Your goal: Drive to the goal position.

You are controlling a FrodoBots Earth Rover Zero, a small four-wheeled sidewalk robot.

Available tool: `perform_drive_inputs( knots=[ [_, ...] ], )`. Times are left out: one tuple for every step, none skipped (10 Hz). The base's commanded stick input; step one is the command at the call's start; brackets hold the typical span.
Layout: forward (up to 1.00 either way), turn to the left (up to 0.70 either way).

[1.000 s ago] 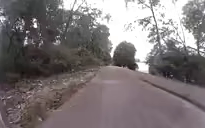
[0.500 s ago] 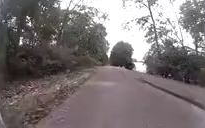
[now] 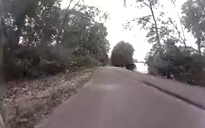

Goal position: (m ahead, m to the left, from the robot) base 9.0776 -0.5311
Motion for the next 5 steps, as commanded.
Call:
perform_drive_inputs(
  knots=[
    [0.70,0.00],
    [0.70,0.00],
    [0.70,0.00],
    [0.70,0.00],
    [0.70,0.00]
  ],
)
